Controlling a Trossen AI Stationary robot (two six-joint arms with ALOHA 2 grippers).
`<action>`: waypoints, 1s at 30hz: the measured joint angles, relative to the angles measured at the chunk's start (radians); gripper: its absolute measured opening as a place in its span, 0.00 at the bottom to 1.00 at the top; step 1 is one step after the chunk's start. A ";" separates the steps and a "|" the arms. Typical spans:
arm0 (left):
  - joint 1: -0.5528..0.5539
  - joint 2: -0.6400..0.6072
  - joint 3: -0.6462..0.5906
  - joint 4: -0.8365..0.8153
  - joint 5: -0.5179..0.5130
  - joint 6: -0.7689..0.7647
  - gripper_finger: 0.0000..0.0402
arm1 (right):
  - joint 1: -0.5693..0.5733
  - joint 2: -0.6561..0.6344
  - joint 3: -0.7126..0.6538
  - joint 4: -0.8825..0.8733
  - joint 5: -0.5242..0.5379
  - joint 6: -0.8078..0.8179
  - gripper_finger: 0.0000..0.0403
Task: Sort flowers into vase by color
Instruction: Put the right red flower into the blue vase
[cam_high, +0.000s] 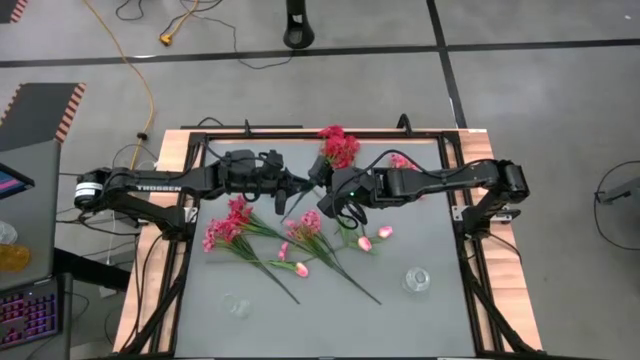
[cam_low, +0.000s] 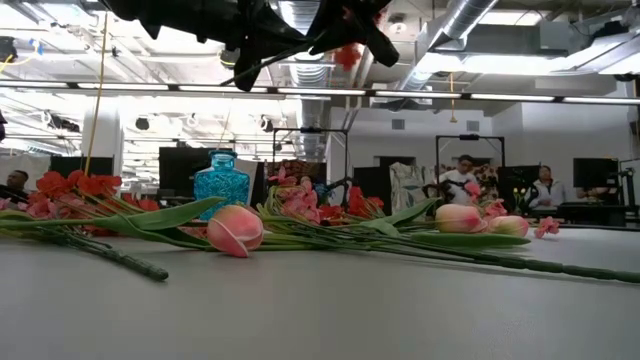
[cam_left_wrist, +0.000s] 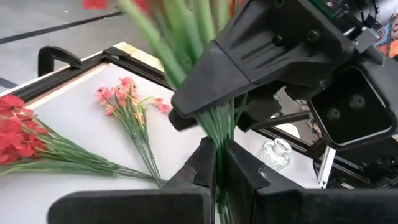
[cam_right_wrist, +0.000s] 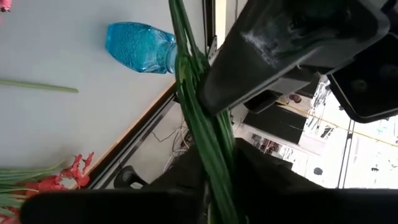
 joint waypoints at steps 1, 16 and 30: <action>0.003 0.000 0.000 0.000 0.000 0.000 0.01 | 0.000 0.000 0.000 0.000 -0.001 0.000 0.32; 0.142 0.000 0.000 0.002 -0.003 0.023 0.01 | 0.000 0.000 0.000 -0.003 -0.001 0.341 0.57; 0.332 -0.033 -0.005 0.013 -0.054 0.288 0.00 | -0.046 0.001 0.000 -0.094 0.001 0.897 0.56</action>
